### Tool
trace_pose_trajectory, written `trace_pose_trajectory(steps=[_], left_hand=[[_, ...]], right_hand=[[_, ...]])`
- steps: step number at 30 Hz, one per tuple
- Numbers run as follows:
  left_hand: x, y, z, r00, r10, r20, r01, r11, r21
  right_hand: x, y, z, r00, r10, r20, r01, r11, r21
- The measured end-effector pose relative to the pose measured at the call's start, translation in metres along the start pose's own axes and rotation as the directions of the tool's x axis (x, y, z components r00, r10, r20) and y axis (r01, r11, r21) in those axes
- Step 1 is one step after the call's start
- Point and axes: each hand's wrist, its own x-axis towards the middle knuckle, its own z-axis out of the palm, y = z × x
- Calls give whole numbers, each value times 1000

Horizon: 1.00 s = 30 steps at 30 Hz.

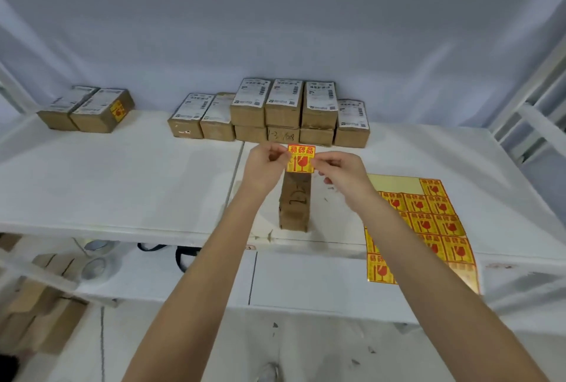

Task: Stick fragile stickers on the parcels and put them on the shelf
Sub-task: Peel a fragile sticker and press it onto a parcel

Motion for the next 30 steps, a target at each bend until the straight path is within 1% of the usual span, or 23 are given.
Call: trace_pose_trajectory(steps=[6, 11, 13, 17, 23, 27, 30], left_hand=[[23, -13, 0, 990, -25, 141, 13, 996, 89], [22, -27, -1, 983, -19, 184, -16, 983, 185], [19, -31, -3, 982, -19, 188, -20, 978, 206], [16, -34, -5, 988, -17, 150, -3, 991, 134], [15, -38, -4, 988, -18, 152, 0, 993, 121], [14, -37, -2, 990, 14, 141, -33, 990, 139], [13, -39, -2, 991, 16, 135, -35, 989, 143]], right_hand=[[4, -2, 10, 984, 136, -115, -136, 991, 15], [3, 2, 13, 954, 239, -180, -248, 968, -32], [4, 5, 15, 951, 238, -198, -251, 967, -45], [7, 8, 19, 950, 223, -217, -244, 967, -73], [8, 10, 19, 949, 215, -231, -246, 963, -114], [11, 15, 20, 961, 154, -230, -196, 965, -175], [12, 17, 21, 966, 132, -221, -175, 966, -189]])
